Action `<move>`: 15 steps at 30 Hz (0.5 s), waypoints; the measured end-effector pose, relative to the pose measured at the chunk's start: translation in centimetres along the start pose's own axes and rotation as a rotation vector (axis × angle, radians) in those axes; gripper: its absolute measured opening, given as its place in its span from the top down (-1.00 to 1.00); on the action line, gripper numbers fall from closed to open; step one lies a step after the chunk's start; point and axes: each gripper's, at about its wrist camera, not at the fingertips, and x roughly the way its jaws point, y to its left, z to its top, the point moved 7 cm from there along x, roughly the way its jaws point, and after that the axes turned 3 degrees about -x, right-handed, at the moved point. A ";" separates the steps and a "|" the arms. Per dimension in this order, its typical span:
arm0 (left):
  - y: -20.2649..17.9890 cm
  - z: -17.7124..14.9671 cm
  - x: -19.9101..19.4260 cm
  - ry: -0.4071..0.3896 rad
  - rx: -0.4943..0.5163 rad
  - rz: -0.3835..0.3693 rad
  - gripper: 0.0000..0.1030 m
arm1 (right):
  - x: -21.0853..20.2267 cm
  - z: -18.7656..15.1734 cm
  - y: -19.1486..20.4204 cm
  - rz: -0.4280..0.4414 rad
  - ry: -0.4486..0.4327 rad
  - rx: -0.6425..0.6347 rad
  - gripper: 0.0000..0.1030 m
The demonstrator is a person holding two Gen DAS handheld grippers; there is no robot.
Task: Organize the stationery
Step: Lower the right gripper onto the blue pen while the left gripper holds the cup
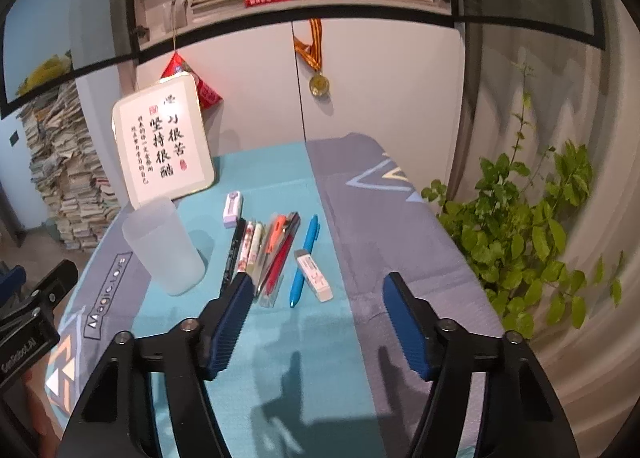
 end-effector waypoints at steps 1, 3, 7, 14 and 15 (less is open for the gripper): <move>0.3 -0.1 0.4 0.011 -0.005 0.003 -0.98 | 0.4 -0.1 0.0 0.001 0.012 0.000 -0.24; 0.7 -0.5 1.4 0.031 -0.012 0.007 -0.98 | 1.1 -0.3 0.0 0.005 0.036 0.005 -0.22; 1.3 -1.0 3.3 0.065 -0.032 -0.026 -0.98 | 2.5 -0.5 -0.4 0.006 0.070 0.020 -0.21; -0.7 -0.7 6.4 0.102 -0.040 -0.195 -0.98 | 5.9 -0.5 -0.3 0.020 0.147 0.028 -0.21; -1.2 -0.6 6.9 0.109 -0.030 -0.203 -0.98 | 6.4 -0.5 -0.2 0.022 0.154 0.026 -0.21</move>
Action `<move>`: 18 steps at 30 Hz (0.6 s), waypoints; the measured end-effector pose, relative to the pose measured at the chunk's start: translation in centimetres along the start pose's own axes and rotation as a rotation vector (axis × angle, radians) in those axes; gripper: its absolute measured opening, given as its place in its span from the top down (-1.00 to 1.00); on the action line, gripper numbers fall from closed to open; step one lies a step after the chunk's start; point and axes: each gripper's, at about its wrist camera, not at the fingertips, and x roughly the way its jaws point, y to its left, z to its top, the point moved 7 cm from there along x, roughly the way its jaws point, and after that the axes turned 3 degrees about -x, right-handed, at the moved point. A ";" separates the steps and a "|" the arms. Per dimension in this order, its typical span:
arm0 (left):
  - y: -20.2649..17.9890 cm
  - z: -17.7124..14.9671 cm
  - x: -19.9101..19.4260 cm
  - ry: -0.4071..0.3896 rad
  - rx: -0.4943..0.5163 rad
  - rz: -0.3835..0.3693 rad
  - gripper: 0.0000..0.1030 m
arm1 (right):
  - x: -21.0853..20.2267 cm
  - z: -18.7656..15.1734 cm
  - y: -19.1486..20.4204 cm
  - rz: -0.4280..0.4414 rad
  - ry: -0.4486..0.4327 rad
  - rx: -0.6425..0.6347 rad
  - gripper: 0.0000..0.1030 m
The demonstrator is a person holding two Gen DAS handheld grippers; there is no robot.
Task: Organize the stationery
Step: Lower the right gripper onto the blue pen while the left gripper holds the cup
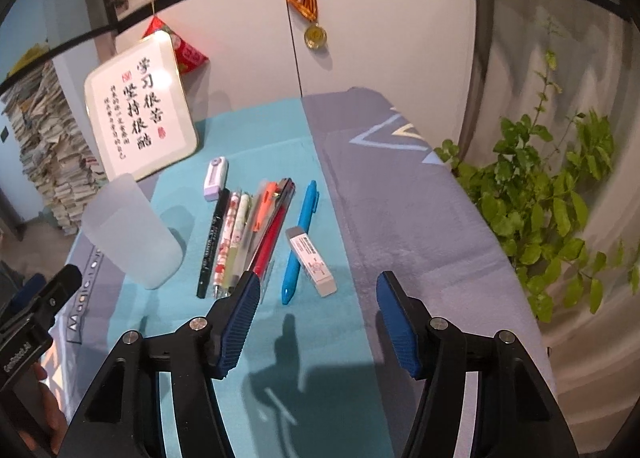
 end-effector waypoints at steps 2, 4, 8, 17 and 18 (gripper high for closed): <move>-0.8 0.3 1.3 0.013 0.017 0.011 -0.98 | 0.7 0.4 0.1 0.008 0.008 -0.004 -0.22; -1.3 0.6 2.5 0.029 0.034 0.031 -0.98 | 1.5 0.9 0.2 0.011 0.014 -0.011 -0.22; -2.0 1.0 4.8 0.034 0.087 0.061 -0.98 | 3.0 2.2 0.0 0.011 0.016 -0.019 -0.22; -1.8 2.1 5.5 -0.027 0.116 0.013 -0.44 | 9.6 5.2 -1.8 -0.001 0.157 0.029 -0.22; -1.8 2.1 5.5 -0.029 0.119 0.004 -0.44 | 10.1 5.4 -1.7 0.001 0.167 0.032 -0.21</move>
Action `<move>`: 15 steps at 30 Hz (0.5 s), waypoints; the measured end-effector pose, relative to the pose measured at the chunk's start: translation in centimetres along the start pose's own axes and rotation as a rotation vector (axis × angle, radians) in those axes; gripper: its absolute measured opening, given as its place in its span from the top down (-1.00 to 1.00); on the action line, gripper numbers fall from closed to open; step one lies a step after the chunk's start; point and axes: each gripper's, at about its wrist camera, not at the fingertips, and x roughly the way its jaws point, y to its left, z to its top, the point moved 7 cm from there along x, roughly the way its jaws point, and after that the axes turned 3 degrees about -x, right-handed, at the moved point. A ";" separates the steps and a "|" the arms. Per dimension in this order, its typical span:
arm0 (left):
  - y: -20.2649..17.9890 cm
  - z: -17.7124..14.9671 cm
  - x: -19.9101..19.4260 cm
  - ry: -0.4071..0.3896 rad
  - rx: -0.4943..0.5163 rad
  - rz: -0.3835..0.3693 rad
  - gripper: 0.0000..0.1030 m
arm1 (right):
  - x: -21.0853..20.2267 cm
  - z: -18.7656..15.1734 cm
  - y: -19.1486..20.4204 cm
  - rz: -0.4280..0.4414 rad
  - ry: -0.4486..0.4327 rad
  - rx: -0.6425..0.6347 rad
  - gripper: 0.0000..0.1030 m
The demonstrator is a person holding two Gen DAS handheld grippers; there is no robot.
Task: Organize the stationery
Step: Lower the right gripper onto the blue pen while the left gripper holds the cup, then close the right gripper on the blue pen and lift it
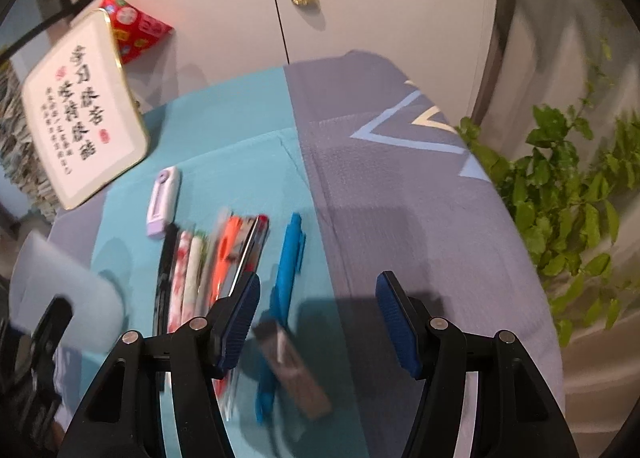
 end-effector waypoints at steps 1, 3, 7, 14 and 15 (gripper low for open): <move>0.0 0.0 0.0 0.001 0.005 -0.011 -0.44 | 0.7 0.4 0.2 0.002 0.016 0.000 -0.21; -0.1 -0.1 -0.1 0.000 0.034 -0.030 -0.44 | 1.5 0.9 0.3 -0.007 0.035 -0.001 -0.21; -0.6 -0.4 -0.3 -0.007 0.093 -0.055 -0.44 | 3.1 1.1 0.9 -0.055 0.079 -0.023 -0.21; -0.9 -1.0 -0.8 -0.034 0.126 -0.099 -0.45 | 3.7 1.6 0.5 -0.108 0.086 -0.033 0.19; -0.8 -1.1 -0.8 -0.040 0.122 -0.103 -0.45 | 3.7 1.7 0.6 -0.100 0.086 -0.038 0.52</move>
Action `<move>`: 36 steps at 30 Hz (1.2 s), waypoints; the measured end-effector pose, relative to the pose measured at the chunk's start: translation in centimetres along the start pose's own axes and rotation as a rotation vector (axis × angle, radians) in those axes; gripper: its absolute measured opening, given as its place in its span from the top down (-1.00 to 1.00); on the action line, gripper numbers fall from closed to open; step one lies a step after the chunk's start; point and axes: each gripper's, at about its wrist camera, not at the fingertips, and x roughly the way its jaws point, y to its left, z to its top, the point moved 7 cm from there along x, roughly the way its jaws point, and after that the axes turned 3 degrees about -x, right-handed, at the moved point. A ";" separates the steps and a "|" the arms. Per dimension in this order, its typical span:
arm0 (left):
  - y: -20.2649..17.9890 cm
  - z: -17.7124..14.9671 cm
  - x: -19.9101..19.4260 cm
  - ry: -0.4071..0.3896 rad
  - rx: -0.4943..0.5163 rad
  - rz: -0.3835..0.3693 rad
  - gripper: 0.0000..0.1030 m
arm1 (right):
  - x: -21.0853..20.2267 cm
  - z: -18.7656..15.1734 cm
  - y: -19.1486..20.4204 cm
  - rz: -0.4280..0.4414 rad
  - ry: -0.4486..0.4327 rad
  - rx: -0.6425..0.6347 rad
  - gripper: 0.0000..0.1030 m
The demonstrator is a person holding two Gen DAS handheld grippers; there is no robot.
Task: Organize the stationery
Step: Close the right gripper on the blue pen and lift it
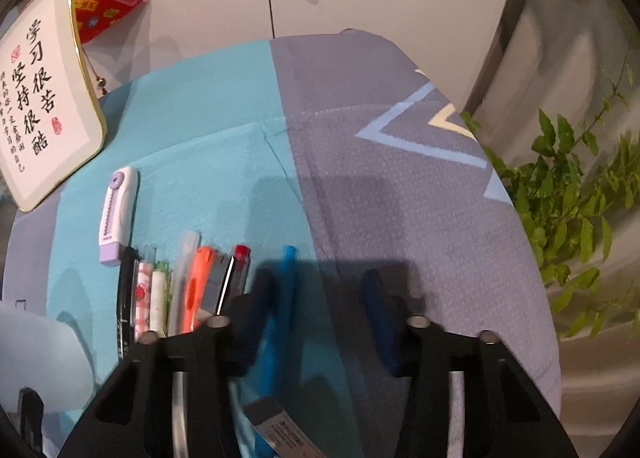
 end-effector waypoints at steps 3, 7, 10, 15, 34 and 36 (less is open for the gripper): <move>0.0 0.0 0.0 0.001 -0.017 -0.023 -0.45 | -0.7 0.2 -0.2 0.048 -0.002 0.028 0.67; -0.2 0.0 0.0 0.003 -0.009 -0.025 -0.45 | -3.6 0.4 -0.1 0.075 -0.067 0.031 0.68; -0.1 0.0 0.0 0.001 -0.018 -0.029 -0.45 | -4.7 0.1 0.1 0.097 -0.059 0.031 0.68; 0.0 0.0 0.0 0.000 -0.026 -0.035 -0.45 | -7.3 -0.2 -0.3 0.113 -0.127 0.055 0.71; -0.2 -0.1 0.0 0.000 -0.026 -0.041 -0.45 | -24.0 1.2 8.7 0.269 -0.491 -0.154 0.80; -0.2 -0.1 0.0 0.000 -0.026 -0.041 -0.45 | -24.8 1.1 9.6 0.292 -0.501 -0.174 0.80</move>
